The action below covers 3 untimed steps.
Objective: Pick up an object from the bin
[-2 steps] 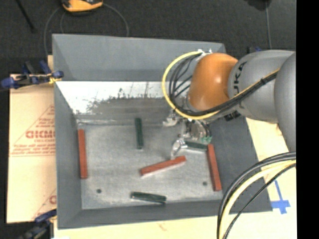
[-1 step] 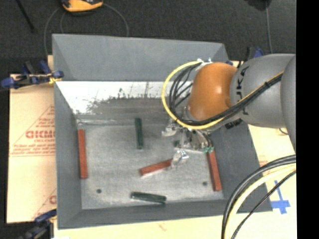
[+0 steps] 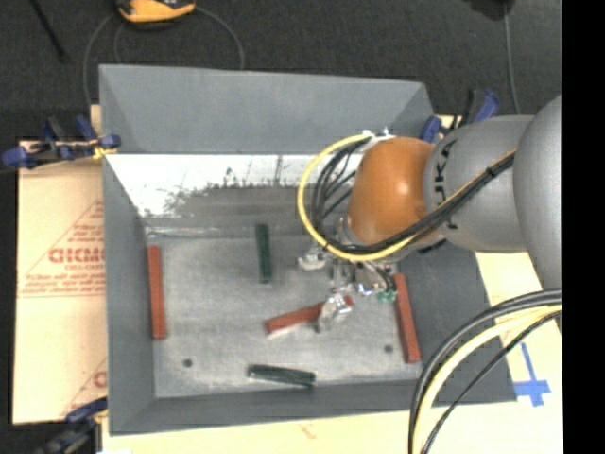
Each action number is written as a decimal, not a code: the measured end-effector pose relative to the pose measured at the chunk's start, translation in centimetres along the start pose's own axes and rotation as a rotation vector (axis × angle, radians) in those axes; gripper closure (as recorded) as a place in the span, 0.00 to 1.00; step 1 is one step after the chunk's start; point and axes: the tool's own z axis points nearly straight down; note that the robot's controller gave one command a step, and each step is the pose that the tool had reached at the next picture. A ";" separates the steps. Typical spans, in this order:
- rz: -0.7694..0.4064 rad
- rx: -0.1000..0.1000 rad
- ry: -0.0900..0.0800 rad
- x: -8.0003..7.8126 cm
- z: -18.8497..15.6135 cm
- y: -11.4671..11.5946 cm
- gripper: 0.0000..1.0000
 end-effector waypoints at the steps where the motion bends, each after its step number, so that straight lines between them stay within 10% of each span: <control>1: 0.041 -0.001 0.007 0.5 -0.5 0.0 1.00; 3: 0.041 -0.001 0.008 0.6 -0.8 0.1 1.00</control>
Offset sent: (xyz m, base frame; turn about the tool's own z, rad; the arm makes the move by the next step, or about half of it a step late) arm 0.0000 0.0000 0.0000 0.0000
